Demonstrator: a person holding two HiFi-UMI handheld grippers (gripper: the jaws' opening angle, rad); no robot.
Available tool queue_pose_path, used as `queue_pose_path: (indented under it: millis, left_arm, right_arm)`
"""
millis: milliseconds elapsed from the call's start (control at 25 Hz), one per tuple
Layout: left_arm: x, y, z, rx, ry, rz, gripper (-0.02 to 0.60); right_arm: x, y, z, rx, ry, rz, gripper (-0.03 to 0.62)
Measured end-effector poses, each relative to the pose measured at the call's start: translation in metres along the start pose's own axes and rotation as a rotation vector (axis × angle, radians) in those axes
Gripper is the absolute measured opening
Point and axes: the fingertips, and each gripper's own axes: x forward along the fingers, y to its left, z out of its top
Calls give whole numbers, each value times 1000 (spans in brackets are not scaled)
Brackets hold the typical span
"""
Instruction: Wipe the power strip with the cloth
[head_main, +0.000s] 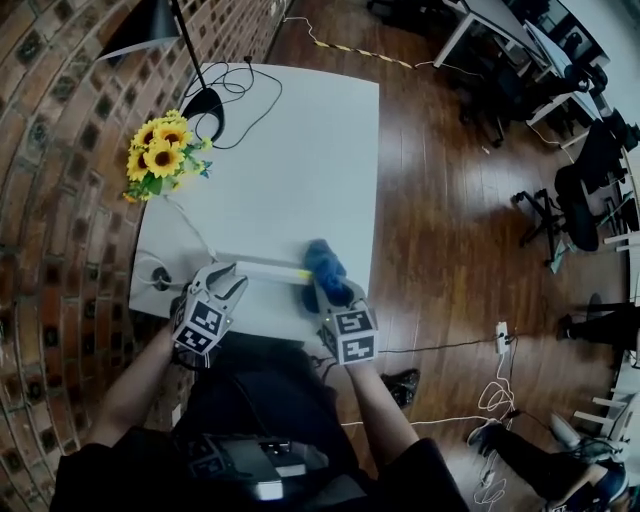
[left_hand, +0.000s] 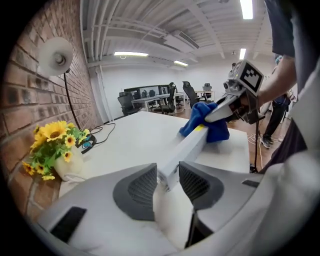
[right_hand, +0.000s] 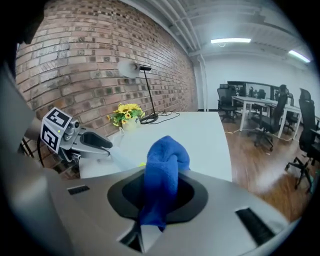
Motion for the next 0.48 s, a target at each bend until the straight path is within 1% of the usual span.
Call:
queue_pose_path:
  millis: [120,240,480]
  left_arm:
    - [8,1,-2,-9,-50,-42,166]
    - [8,3,4,-40,-78,-85,167]
    - [8,3,1,-54,-59,-135,166]
  right_arm:
    - [-1,3,-3,-32,13,-18,51]
    - [0,2,-2,-45,17,-46,52]
    - [1,2,-1,-31,32,-141,50]
